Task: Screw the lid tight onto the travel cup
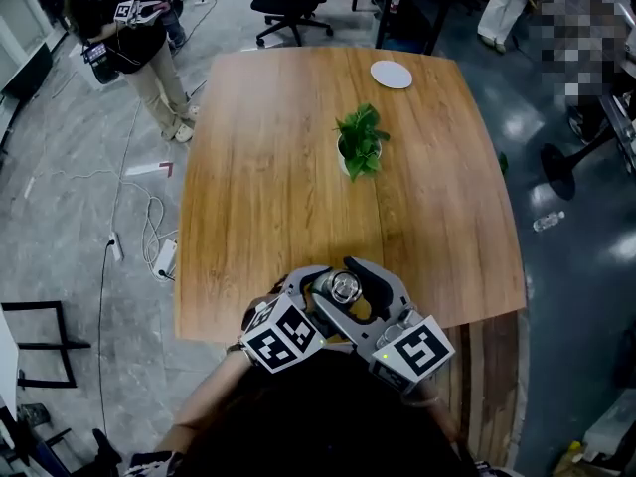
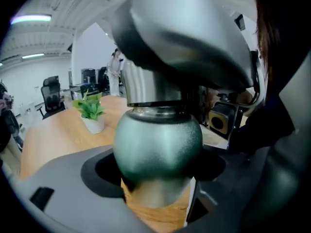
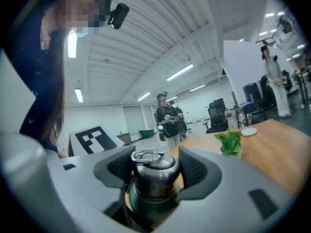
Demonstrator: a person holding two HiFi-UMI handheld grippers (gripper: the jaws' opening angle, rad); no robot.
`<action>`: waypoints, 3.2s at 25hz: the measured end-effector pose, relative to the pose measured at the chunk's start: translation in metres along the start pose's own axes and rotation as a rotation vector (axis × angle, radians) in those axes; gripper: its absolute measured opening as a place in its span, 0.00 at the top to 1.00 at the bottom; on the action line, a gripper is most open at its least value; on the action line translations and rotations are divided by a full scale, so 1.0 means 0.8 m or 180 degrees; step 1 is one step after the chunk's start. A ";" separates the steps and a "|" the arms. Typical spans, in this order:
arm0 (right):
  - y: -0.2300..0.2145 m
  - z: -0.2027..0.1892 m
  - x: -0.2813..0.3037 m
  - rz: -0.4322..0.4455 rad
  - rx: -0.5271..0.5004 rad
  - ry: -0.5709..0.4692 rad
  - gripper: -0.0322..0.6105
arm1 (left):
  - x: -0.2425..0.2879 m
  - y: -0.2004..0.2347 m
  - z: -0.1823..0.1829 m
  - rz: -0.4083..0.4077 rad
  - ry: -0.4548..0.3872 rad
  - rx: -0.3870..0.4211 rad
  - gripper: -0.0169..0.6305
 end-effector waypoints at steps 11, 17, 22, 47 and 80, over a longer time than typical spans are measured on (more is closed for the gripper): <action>0.010 0.004 -0.009 0.0591 -0.0197 0.0179 0.51 | -0.009 -0.018 0.003 -0.1072 -0.0209 -0.0015 0.39; 0.003 0.003 0.000 0.0139 -0.0004 0.0130 0.51 | -0.002 0.001 0.000 -0.0343 -0.0126 -0.0013 0.39; 0.009 0.003 -0.002 0.0548 0.0009 0.0310 0.51 | -0.011 -0.010 -0.001 -0.1008 -0.0299 0.0037 0.39; -0.009 -0.019 0.011 -0.0180 0.0054 0.0206 0.51 | 0.003 0.023 -0.006 0.0257 -0.0055 -0.0257 0.39; -0.014 -0.003 0.007 0.0432 0.0333 0.0042 0.53 | 0.000 0.016 -0.002 -0.0556 -0.0192 -0.0309 0.39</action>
Point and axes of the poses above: the fingertips, and each gripper's own axes: x forward along the fingers, y to its left, z out of its top, the point moved 6 cm from there along -x, backward along the fingers, and after that the axes turned 5 degrees about -y, right-handed, at the moved point
